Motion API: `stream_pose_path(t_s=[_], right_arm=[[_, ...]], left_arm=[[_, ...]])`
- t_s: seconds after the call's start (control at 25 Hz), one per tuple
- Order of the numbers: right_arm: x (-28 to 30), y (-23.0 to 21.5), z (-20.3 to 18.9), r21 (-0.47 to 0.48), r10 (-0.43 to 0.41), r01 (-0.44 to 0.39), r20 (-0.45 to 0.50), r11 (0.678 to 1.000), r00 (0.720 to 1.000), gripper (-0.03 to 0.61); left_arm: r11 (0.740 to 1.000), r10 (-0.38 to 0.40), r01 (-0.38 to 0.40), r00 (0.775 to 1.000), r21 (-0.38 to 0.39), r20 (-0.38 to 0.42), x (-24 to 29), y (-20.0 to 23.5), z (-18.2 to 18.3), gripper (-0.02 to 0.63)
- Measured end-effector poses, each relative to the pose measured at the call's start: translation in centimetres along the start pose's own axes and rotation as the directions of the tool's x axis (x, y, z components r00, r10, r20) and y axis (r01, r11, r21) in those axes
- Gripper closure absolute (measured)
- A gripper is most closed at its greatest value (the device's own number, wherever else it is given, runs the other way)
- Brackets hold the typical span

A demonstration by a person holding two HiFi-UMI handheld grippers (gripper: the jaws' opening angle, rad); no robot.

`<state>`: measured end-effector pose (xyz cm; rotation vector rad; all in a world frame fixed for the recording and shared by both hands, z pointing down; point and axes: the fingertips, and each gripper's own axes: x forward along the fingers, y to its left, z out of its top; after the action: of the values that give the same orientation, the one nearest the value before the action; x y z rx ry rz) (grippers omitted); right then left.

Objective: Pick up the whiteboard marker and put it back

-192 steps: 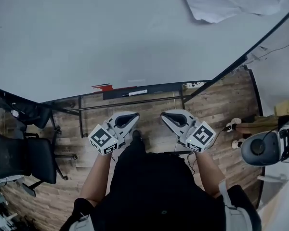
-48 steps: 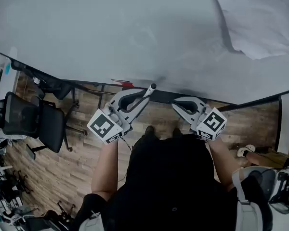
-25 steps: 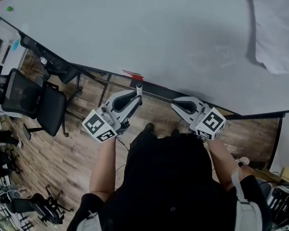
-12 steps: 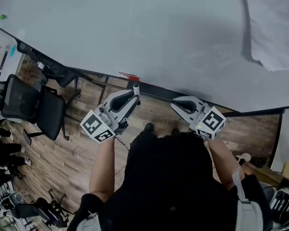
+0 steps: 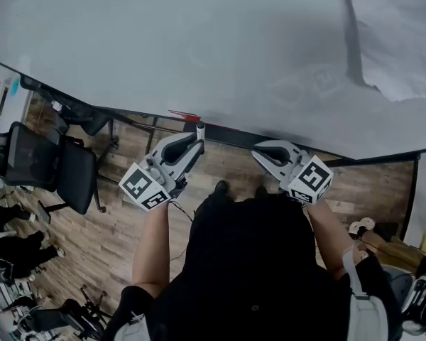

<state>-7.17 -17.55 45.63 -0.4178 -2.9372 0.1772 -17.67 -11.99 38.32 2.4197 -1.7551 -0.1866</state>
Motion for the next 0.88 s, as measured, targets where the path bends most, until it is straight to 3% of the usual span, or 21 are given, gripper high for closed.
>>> stream_pose_path(t_s=[0.28, 0.56, 0.88], right_arm=[[-0.4, -0.8, 0.2, 0.018, -0.039, 0.038, 0.019, 0.999, 0.999, 0.557], [-2.2, -1.5, 0.0, 0.051, -0.111, 0.109, 0.033, 0.993, 0.993, 0.557], [-6.6, -3.3, -1.9, 0.106, -0.197, 0.190, 0.058, 0.976, 0.979, 0.557]], left_arm=[[0.994, -0.001, 0.016, 0.991, 0.112, -0.134, 1.7, 0.4, -1.4, 0.541], [0.963, -0.022, 0.104, 0.951, 0.250, -0.309, 3.9, 0.5, -4.3, 0.541], [0.876, -0.023, 0.268, 0.854, 0.401, -0.521, 7.7, -0.8, -10.3, 0.541]])
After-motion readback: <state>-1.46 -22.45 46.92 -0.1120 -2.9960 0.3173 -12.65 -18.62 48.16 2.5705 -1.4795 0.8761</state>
